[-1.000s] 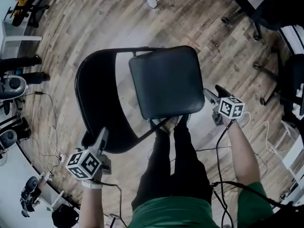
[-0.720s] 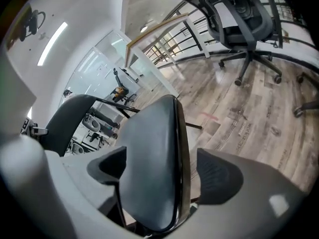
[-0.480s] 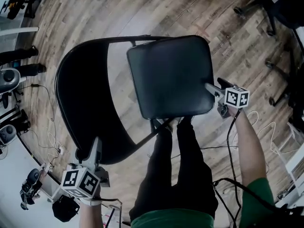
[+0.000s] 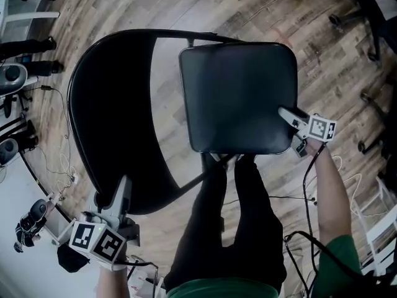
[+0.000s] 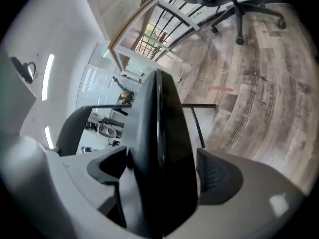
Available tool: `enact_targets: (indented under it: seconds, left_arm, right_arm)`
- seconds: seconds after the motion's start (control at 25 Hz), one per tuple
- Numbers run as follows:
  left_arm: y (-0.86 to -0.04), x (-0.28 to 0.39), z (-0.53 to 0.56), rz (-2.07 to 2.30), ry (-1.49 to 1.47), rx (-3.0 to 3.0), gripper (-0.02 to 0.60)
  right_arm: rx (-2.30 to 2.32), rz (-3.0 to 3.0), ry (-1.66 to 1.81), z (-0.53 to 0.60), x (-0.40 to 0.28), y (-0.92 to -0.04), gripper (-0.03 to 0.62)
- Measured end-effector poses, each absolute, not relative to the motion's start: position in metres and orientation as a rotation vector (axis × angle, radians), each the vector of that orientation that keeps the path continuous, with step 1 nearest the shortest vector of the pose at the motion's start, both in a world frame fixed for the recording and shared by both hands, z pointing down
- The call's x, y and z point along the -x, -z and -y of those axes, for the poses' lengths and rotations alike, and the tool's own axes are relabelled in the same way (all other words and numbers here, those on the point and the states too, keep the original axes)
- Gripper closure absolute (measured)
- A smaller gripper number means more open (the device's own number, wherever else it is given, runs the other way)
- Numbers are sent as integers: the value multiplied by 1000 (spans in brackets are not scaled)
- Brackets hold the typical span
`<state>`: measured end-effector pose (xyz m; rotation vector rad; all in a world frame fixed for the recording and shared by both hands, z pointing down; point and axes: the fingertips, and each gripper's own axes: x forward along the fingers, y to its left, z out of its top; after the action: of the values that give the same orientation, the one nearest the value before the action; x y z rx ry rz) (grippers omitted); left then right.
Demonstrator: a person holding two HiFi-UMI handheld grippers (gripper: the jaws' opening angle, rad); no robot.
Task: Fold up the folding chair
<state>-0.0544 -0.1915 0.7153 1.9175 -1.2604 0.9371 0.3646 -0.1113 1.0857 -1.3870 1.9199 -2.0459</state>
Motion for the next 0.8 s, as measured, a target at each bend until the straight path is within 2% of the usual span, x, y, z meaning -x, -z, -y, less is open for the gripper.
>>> enact_targets:
  seconds: [0.4,0.8]
  left_arm:
    - [-705,53,191,1240,-903,-1918,417]
    - [-643,84,197,1326,-833,-1994,433]
  right_arm:
    - [1342,-2007,2119,107,-348,-1074,170]
    - [1271,-2076,2071,127,-284,-965,279]
